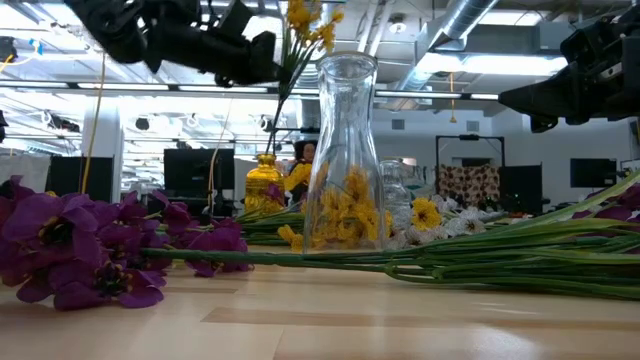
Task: Sort flowers into vase by color
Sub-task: Put the top left yellow flowers into the yellow vase
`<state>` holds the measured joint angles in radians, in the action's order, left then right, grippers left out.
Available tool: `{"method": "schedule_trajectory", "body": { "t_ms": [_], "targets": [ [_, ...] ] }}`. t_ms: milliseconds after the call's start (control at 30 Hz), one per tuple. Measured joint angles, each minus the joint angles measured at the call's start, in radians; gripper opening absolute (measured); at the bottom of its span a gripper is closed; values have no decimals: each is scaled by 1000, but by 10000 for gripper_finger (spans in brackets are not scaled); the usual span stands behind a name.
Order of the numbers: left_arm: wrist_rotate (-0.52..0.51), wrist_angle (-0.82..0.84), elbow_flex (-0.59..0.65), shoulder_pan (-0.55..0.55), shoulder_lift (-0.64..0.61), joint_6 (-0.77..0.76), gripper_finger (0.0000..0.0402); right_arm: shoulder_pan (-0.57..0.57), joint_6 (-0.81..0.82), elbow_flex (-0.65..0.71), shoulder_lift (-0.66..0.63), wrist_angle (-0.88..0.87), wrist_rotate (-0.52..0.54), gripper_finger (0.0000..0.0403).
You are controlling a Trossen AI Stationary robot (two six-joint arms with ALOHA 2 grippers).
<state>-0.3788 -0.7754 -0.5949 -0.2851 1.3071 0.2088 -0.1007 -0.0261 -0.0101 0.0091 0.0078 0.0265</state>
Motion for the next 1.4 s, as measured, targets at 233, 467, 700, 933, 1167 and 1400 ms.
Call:
{"method": "schedule_trajectory", "body": {
  "t_ms": [233, 467, 700, 933, 1167, 1400],
  "targets": [
    [95, -287, 138, -34, 0, -23, 9, 0, 0, 0, 0, 0, 0, 33],
    [113, -229, 155, -50, 0, -34, 9, 0, 0, 0, 0, 0, 0, 33],
    [114, -168, 155, -50, 3, -37, 9, 0, 0, 0, 0, 0, 0, 33],
    [102, -116, 155, -50, 4, -55, 18, 0, 0, 0, 0, 0, 0, 33],
    [95, -104, 155, -50, 4, -5, 22, 0, 0, 0, 0, 0, 0, 33],
    [95, -92, 155, -49, 4, 20, 23, 0, 0, 0, 0, 0, 0, 33]
  ]
}}
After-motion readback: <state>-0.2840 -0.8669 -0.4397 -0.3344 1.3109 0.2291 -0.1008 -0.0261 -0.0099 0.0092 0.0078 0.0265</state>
